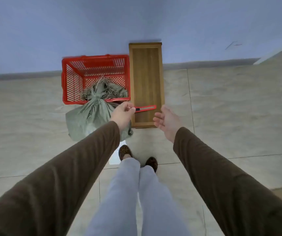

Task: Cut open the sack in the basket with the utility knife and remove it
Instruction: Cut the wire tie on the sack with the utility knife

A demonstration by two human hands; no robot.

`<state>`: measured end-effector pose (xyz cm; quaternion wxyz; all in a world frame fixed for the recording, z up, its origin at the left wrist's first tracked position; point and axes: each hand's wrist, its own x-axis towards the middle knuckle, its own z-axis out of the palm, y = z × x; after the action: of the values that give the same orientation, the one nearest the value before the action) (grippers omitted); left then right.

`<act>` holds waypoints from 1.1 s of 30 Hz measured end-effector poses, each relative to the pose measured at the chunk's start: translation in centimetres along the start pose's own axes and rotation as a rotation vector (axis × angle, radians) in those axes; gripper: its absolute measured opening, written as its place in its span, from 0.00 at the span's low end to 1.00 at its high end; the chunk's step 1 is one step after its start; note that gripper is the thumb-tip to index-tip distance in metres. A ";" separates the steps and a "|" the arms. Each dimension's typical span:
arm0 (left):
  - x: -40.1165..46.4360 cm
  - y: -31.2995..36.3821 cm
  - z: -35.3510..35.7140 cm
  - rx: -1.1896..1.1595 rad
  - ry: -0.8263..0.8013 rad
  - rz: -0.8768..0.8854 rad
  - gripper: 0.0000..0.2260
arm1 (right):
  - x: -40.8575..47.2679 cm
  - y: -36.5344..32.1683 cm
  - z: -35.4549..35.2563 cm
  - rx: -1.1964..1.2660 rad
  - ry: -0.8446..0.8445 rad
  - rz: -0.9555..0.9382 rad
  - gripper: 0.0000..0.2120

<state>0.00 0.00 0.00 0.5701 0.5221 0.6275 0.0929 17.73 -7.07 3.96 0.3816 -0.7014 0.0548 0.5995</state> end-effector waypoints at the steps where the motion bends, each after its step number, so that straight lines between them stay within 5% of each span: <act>1: 1.0 -0.1 0.1 0.088 -0.015 0.009 0.10 | 0.9 0.2 0.3 0.013 0.008 0.021 0.09; 7: 8.6 -2.1 1.1 0.467 -0.107 0.058 0.16 | 8.6 2.1 2.9 0.055 0.028 0.187 0.22; 19: 16.9 -5.6 6.2 0.796 -0.229 0.155 0.16 | 18.2 4.5 5.5 0.091 -0.050 0.323 0.12; 25: 16.2 -6.6 7.0 0.404 -0.163 0.059 0.10 | 17.7 4.6 5.6 0.086 -0.082 0.226 0.13; 33: 11.5 -4.8 0.3 -0.231 -0.137 0.046 0.04 | 12.0 3.9 9.2 -0.104 -0.168 -0.228 0.17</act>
<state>-0.14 6.48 -10.61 0.6655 0.4725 0.5601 0.1419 11.63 0.28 -8.40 0.4137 -0.6690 -0.0883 0.6112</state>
